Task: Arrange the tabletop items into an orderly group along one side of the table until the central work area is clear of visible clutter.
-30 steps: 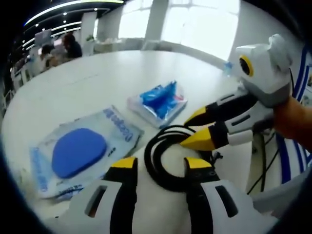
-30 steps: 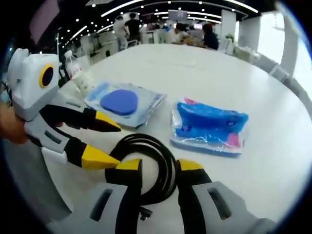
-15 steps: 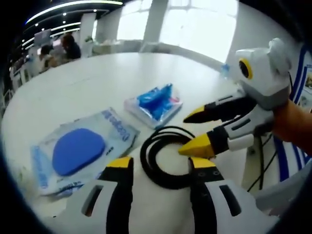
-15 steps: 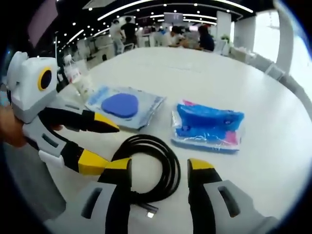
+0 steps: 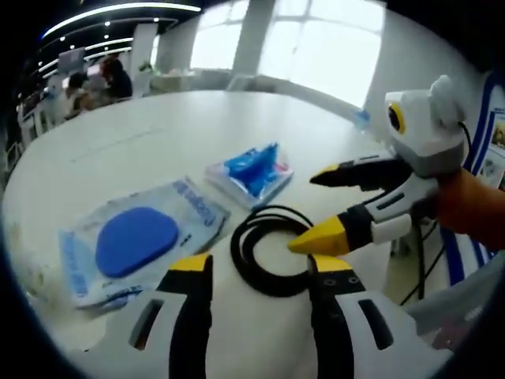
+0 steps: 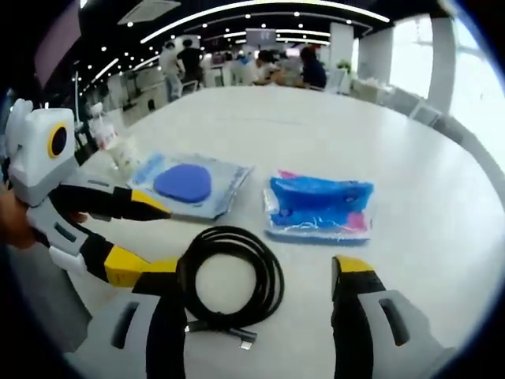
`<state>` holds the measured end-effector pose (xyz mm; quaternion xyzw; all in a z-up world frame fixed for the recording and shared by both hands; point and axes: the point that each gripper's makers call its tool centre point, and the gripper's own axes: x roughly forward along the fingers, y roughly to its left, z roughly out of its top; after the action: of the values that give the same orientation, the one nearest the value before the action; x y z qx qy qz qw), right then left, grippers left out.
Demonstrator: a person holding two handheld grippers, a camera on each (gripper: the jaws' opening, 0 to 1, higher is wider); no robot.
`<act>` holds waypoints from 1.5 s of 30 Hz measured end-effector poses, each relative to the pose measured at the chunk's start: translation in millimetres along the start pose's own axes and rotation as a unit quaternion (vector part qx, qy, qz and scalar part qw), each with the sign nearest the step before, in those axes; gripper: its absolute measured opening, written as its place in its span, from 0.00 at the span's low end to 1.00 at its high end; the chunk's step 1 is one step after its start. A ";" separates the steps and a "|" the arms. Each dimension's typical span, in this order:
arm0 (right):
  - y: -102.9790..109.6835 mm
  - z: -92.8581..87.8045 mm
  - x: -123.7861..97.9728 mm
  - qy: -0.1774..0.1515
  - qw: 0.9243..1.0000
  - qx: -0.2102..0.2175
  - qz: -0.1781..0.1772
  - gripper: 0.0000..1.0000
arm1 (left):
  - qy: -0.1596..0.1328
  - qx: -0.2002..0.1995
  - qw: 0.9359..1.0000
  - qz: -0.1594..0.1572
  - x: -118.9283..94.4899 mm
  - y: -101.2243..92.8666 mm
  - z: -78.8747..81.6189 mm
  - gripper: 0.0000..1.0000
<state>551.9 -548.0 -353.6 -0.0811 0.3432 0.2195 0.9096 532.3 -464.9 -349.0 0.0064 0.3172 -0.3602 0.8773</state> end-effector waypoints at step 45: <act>58.3 20.2 -48.9 -0.031 0.999 0.000 0.015 0.81 | -0.086 0.010 0.996 0.014 -130.9 23.2 -0.6 0.95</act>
<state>504.6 -506.9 -305.9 -0.0693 0.3164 0.2360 0.9162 476.2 -365.4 -281.1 -0.0111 0.2371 -0.3503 0.9061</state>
